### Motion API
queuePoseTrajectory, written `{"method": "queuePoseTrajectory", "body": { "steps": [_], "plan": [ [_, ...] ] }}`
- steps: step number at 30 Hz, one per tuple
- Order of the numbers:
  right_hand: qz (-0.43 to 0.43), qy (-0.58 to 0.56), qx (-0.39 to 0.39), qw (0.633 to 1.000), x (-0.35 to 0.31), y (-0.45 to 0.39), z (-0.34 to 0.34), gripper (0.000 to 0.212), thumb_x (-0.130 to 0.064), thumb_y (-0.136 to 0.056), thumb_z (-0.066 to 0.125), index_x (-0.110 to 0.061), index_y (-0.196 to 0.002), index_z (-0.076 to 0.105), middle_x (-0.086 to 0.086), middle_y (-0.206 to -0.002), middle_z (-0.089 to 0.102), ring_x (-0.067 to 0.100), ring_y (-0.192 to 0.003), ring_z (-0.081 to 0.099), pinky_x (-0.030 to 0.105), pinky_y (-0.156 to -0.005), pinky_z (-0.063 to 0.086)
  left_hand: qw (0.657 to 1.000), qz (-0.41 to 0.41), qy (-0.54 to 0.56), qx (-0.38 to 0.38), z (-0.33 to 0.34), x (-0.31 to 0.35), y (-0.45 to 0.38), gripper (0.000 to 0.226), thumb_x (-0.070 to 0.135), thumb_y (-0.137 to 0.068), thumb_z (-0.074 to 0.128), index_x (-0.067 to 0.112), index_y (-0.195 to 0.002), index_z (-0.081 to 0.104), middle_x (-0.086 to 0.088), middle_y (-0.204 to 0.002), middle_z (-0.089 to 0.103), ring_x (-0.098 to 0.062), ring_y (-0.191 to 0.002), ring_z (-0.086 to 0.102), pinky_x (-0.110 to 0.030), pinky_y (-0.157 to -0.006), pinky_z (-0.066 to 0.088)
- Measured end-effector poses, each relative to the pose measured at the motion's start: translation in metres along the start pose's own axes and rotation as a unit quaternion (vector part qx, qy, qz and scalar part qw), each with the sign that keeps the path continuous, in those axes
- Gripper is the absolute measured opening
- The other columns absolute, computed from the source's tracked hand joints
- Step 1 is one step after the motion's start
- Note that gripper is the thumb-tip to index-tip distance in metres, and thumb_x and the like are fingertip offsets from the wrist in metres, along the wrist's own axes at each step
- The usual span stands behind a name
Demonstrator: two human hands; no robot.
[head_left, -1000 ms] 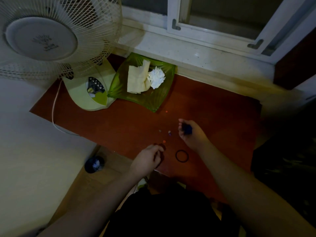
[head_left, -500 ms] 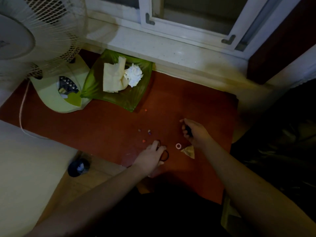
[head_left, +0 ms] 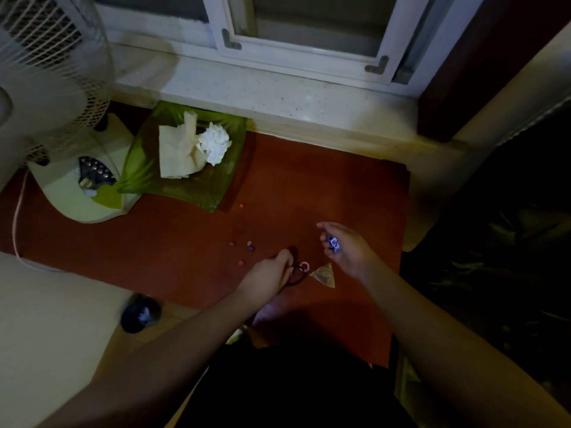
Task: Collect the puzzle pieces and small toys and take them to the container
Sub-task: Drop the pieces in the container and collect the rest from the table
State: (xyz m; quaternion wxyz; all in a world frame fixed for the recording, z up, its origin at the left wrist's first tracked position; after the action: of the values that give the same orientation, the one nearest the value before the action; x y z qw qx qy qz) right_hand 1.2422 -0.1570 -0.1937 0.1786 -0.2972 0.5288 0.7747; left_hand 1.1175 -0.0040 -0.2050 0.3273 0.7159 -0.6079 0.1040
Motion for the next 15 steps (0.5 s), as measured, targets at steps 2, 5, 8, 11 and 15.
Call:
{"method": "queuePoseTrajectory", "body": {
  "steps": [2,5,8,11,15],
  "plan": [
    [-0.002,-0.012,-0.005,1.000,0.000,0.001,-0.003,0.017,-0.017,-0.098,0.052,-0.009,-0.102,0.065,0.003,-0.074,0.056,0.010,-0.060,0.048,0.017,-0.051,0.039,0.998,-0.009,0.059,0.008,-0.001,0.005,-0.007,0.029,0.013,-0.093,0.050,0.019,-0.121,0.048,-0.009,-0.097,0.070,-0.027,-0.089,0.067,-0.030,-0.069,0.046],
    [-0.006,-0.030,-0.009,0.999,-0.001,0.002,-0.008,0.016,-0.014,-0.098,0.051,-0.008,-0.103,0.065,0.004,-0.075,0.056,0.011,-0.062,0.049,0.018,-0.052,0.040,0.986,-0.035,0.159,0.026,0.002,0.009,-0.020,0.034,0.000,-0.087,0.046,0.020,-0.111,0.060,-0.005,-0.105,0.068,-0.018,-0.095,0.063,-0.024,-0.083,0.046],
    [-0.008,-0.035,-0.007,0.999,-0.004,0.005,-0.015,0.017,-0.013,-0.098,0.050,-0.008,-0.105,0.065,0.003,-0.075,0.057,0.011,-0.062,0.050,0.019,-0.054,0.040,0.929,-0.154,0.335,0.035,-0.001,0.021,-0.026,0.032,-0.005,-0.086,0.038,0.012,-0.084,0.065,-0.010,-0.083,0.064,-0.020,-0.074,0.056,-0.018,-0.062,0.043],
    [-0.008,-0.044,-0.004,0.999,-0.005,0.006,-0.020,0.018,-0.013,-0.098,0.049,-0.008,-0.106,0.065,0.003,-0.074,0.055,0.010,-0.061,0.048,0.018,-0.054,0.039,0.883,-0.218,0.412,0.048,-0.001,0.023,-0.031,0.026,0.004,-0.089,0.042,0.009,-0.076,0.065,-0.006,-0.076,0.063,-0.019,-0.074,0.056,-0.023,-0.065,0.045],
    [-0.005,-0.043,0.000,0.999,-0.002,0.007,-0.024,0.017,-0.012,-0.098,0.050,-0.008,-0.105,0.065,0.003,-0.073,0.053,0.011,-0.061,0.047,0.019,-0.054,0.038,0.987,-0.092,0.124,0.036,0.005,0.010,-0.032,0.020,0.032,-0.084,0.068,0.016,-0.096,0.067,-0.003,-0.097,0.066,-0.012,-0.087,0.057,-0.024,-0.077,0.041]
  ]
}}
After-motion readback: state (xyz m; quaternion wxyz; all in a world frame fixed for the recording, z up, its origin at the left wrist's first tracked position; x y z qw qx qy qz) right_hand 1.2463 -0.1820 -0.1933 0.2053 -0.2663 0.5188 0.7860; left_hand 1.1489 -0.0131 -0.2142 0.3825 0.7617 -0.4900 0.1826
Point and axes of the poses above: each hand's wrist, its own y-axis away from the middle knuckle, its own z-axis out of the palm, x = y × z, the point moved 1 cm from there along -y, towards the middle knuckle
